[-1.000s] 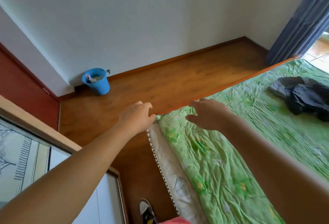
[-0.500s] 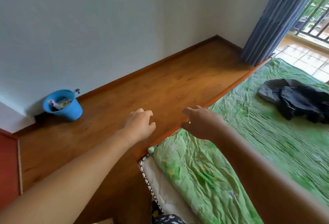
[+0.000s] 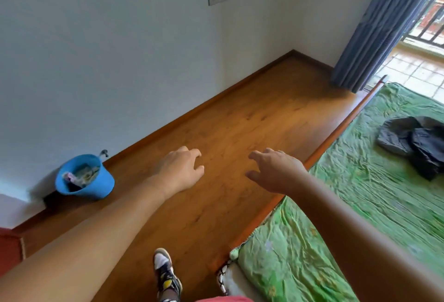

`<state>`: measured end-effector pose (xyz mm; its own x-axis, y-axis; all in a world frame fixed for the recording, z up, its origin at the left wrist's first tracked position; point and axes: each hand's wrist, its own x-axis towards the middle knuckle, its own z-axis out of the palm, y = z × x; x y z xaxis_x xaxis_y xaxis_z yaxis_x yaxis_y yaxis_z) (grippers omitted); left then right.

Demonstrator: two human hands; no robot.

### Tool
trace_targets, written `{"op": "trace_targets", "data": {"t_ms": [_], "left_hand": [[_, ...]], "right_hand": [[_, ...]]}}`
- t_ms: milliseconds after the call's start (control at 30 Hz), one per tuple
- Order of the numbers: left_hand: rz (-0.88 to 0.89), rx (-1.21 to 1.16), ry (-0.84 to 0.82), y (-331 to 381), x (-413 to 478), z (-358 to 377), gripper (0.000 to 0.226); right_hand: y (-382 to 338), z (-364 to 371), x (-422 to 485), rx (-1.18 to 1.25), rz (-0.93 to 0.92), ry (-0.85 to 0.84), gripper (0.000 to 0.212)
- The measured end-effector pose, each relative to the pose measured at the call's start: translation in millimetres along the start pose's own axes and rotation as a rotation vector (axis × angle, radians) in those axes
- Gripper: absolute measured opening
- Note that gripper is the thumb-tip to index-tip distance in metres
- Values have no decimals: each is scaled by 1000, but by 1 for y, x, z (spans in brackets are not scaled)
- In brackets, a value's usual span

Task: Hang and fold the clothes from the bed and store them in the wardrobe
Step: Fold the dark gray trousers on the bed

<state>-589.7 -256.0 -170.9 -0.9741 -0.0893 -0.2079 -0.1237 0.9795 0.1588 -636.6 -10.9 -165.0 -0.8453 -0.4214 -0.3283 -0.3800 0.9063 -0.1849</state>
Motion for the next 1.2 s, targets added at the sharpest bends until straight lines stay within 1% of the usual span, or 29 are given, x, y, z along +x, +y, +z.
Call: {"op": "trace_targets", "data": {"t_ms": [233, 400, 500, 567, 733, 867, 1033, 1200], "left_hand": [[209, 22, 6, -86, 122, -22, 48], [281, 45, -47, -157, 192, -53, 49], [312, 61, -43, -177, 234, -68, 50], [342, 62, -56, -175, 259, -72, 50], [457, 58, -127, -138, 317, -72, 50], [556, 86, -150, -87, 367, -68, 49], [657, 117, -168, 8, 436, -63, 49], [738, 162, -198, 124, 496, -70, 48]], "right_hand": [[-59, -8, 111, 59, 162, 16, 58], [-113, -31, 183, 94, 233, -31, 56], [-123, -44, 210, 98, 277, -5, 54], [-117, -51, 222, 100, 325, 5, 54], [-76, -59, 232, 119, 467, 34, 53], [-24, -57, 235, 172, 575, 61, 52], [70, -67, 252, 236, 672, 87, 51], [179, -99, 260, 280, 725, 83, 51]]}}
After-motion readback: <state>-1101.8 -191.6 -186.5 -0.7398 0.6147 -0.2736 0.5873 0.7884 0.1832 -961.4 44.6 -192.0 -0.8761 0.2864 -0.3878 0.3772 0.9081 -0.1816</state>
